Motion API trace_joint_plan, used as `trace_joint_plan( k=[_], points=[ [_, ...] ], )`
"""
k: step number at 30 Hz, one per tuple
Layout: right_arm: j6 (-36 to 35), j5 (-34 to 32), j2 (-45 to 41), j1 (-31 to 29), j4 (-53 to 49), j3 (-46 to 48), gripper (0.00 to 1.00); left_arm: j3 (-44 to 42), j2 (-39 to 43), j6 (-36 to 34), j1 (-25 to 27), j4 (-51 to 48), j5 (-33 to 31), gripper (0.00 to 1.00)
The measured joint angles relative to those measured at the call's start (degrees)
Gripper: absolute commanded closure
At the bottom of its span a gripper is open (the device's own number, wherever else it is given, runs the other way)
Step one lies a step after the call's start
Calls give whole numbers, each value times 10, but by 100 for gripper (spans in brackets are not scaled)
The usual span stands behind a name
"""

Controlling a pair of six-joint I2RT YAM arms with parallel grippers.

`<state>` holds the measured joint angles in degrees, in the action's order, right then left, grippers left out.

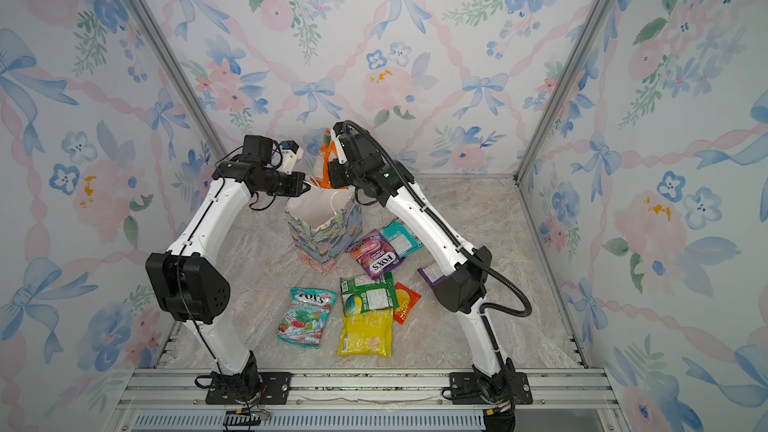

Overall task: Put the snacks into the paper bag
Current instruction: 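Lower the orange packet into the bag and open the right gripper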

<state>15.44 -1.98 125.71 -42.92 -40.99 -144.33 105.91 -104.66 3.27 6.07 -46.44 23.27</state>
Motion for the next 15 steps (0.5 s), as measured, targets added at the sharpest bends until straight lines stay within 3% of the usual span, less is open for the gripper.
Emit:
trace_joint_plan(
  k=[5,15],
  points=[
    [22,6,0,-2,16,19,100,0,0,3,-2,0,-1,100],
    [58,6,-63,-16,83,184,100,0,-1,15,-9,0,7,100]
  ],
)
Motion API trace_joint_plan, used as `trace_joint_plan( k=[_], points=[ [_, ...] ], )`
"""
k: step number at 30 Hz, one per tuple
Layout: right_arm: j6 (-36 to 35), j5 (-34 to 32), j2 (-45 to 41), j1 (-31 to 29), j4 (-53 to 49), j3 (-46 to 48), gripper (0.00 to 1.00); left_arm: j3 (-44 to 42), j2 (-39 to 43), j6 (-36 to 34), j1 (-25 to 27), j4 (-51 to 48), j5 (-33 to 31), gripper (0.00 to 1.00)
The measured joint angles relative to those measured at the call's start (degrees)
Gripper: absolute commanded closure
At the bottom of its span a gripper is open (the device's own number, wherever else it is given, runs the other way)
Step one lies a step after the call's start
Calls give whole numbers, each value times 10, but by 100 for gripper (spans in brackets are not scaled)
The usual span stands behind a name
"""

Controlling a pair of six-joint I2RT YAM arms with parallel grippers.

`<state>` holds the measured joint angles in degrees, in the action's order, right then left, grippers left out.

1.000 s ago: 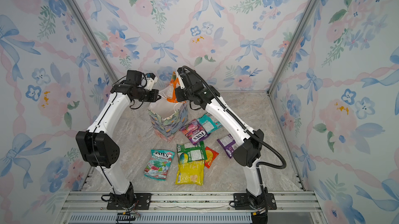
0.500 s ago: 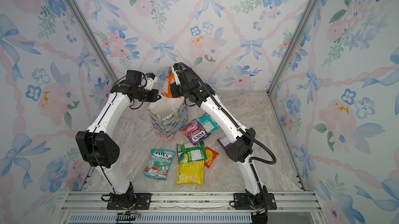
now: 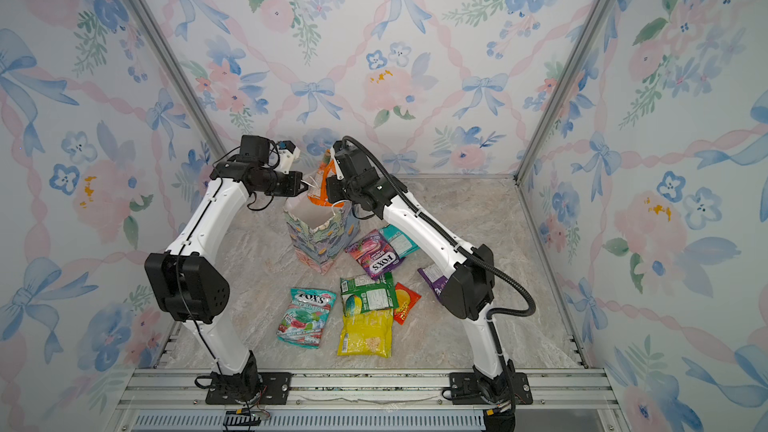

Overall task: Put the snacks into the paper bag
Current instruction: 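Lower the orange packet into the bag and open the right gripper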

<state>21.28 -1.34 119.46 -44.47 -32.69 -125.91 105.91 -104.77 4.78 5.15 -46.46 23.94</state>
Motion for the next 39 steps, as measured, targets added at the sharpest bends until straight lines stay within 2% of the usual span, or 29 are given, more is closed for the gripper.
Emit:
trace_joint_plan(
  k=[12,30,39],
  points=[
    [7,0,-66,0,21,77,100,0,0,5,-5,0,12,100],
    [4,61,-68,-21,9,98,100,0,-1,14,-14,0,17,100],
    [21,71,-68,-25,4,122,100,0,-1,15,-14,0,22,100]
  ],
)
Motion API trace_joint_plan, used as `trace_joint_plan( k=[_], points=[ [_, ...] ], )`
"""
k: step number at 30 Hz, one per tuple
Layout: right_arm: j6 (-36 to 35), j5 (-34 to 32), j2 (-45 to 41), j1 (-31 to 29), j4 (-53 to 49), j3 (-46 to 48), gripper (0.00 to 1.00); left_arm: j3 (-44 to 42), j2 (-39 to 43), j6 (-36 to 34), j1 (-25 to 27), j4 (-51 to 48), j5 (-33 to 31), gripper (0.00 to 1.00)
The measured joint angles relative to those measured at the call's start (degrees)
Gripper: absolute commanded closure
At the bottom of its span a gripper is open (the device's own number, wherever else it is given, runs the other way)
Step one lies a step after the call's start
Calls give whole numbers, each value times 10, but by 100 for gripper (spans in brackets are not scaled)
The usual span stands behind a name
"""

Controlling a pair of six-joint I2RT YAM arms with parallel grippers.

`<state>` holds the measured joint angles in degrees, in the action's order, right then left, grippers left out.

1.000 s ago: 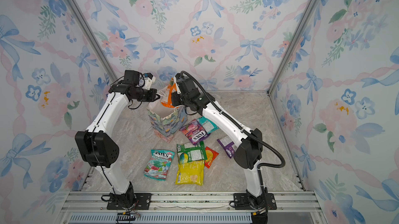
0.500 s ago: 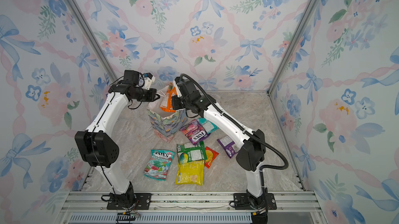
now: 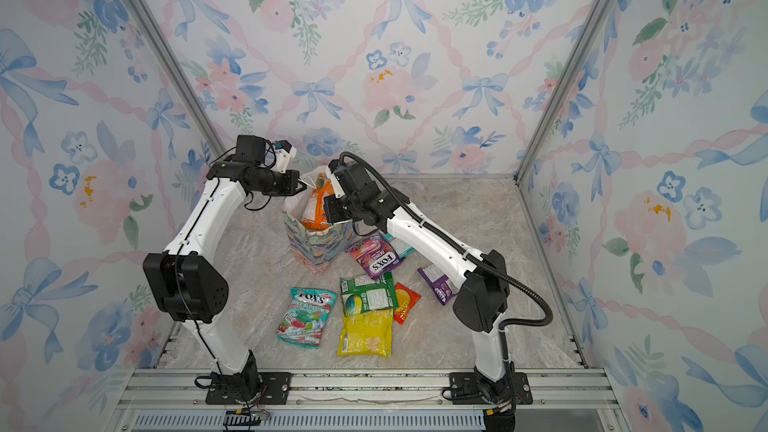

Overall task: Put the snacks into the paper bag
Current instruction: 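Lower the orange packet into the bag and open the right gripper, then withdraw the right gripper from the bag while the left gripper holds the rim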

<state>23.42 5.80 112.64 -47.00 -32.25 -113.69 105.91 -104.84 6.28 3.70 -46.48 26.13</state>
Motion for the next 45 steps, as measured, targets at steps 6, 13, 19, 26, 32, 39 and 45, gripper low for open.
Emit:
trace_joint_plan(
  k=[6,13,19,26,32,39,45],
  points=[
    [7,0,0,0,-1,5,100,0,0,0,0,0,3,100],
    [14,3,2,0,-2,3,100,0,0,0,0,0,10,100],
    [24,15,21,2,-2,-16,98,0,0,0,0,0,14,100],
    [42,34,48,11,-1,-31,86,0,0,0,-1,0,14,100],
    [48,45,58,19,-1,-51,59,0,0,0,-2,1,15,100],
    [43,48,58,27,1,-76,43,0,-4,0,-2,0,18,100],
    [36,50,58,35,2,-99,27,0,-7,0,-4,0,18,100]
  ],
)
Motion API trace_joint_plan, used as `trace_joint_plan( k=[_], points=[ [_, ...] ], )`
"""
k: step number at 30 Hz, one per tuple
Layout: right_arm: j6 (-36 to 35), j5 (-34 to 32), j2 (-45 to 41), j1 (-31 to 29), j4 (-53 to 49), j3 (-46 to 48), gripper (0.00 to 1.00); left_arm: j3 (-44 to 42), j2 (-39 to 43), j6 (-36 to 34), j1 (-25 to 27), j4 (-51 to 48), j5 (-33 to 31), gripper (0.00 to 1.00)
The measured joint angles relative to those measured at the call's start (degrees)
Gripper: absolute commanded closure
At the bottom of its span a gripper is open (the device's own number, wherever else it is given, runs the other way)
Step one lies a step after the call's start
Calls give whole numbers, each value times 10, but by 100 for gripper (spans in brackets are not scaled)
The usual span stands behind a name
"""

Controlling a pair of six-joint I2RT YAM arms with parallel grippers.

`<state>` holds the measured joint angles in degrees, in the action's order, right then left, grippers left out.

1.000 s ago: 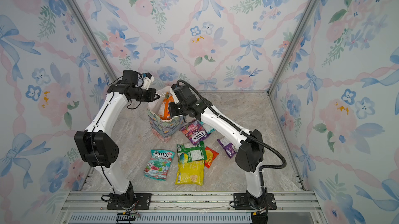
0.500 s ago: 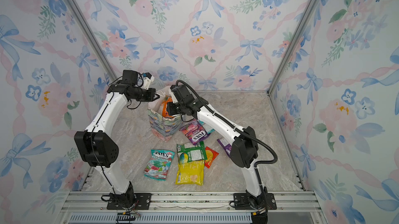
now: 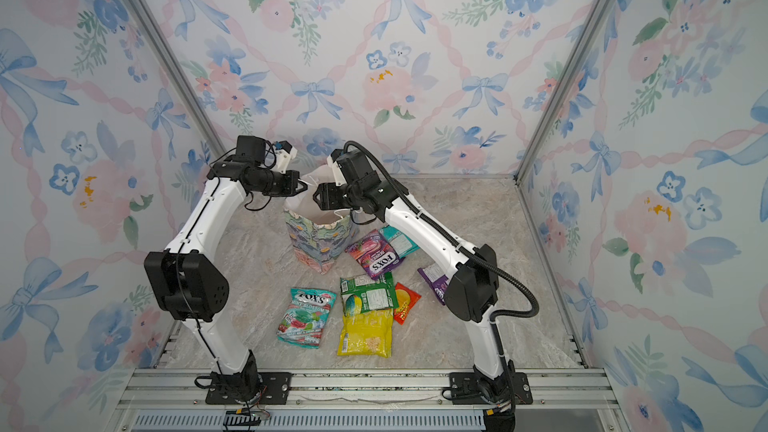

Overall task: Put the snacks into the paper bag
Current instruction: 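Withdraw the right gripper from the bag while the left gripper holds the rim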

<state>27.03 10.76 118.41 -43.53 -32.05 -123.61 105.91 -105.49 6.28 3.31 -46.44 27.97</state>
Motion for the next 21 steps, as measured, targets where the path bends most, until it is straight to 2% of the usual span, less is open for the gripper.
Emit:
trace_joint_plan(
  k=[4,9,17,21],
  points=[
    [-6,2,0,10,16,-17,13,0,0,0,0,0,2,100],
    [-9,16,0,27,45,-22,1,0,0,0,0,0,2,100],
    [-25,39,-4,45,78,-68,3,0,-1,0,0,0,3,100],
    [-35,31,-43,62,83,-27,3,0,-1,0,0,0,2,100]
  ],
)
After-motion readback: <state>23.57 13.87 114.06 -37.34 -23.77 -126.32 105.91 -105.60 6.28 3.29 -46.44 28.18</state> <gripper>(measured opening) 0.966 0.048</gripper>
